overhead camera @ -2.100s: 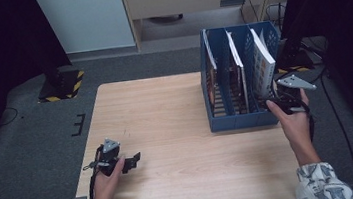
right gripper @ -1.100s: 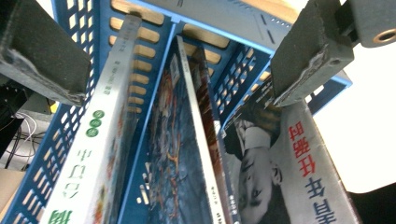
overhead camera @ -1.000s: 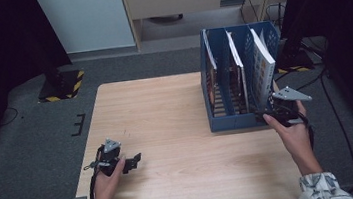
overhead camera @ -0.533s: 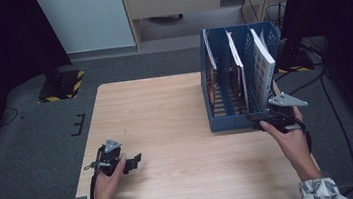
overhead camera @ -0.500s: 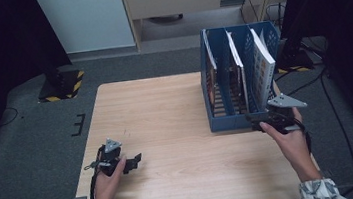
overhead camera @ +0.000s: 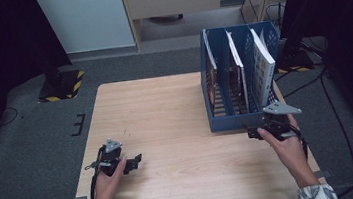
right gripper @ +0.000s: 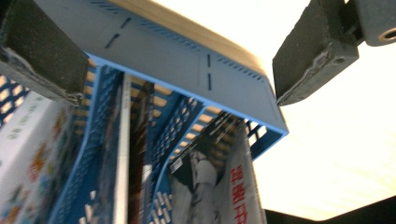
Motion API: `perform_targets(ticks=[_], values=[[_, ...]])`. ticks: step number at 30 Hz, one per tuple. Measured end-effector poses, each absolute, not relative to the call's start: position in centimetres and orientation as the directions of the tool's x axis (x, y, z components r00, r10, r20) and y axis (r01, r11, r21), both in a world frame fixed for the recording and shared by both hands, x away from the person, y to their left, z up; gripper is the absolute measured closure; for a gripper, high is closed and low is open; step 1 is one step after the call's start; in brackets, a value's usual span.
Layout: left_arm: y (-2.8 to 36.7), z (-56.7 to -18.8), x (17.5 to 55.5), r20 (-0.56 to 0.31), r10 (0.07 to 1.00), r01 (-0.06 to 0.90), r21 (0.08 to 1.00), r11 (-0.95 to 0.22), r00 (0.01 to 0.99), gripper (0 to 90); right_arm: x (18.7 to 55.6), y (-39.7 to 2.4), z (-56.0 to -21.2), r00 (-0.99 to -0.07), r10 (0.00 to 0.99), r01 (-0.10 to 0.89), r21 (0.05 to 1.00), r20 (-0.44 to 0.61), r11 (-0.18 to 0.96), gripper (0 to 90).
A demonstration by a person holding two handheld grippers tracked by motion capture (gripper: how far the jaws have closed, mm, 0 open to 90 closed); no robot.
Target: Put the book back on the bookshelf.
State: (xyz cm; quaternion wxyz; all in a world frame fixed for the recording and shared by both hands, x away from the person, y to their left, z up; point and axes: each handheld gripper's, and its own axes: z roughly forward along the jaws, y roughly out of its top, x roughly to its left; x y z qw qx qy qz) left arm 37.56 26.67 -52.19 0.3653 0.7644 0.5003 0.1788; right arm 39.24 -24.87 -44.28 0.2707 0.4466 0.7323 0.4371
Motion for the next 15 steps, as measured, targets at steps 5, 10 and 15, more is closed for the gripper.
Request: perform_targets(ticks=[5,10,15], values=[[26.7,-52.2,37.6,-0.090,0.896,0.634,0.737,-0.234,0.435,5.0,38.9,-24.3,-44.7,-0.475,0.880,0.419,0.878,-0.006,0.232,4.0],[26.6,-52.2,37.6,-0.089,0.895,0.635,0.736,-0.237,0.437,5.0,38.6,-23.9,-44.8,-0.487,0.874,0.422,0.874,-0.005,0.240,4.0],[26.6,-52.2,37.6,-0.087,0.895,0.634,0.735,-0.239,0.438,5.0,38.3,-23.5,-44.8,-0.501,0.865,0.422,0.873,-0.002,0.246,4.1]])
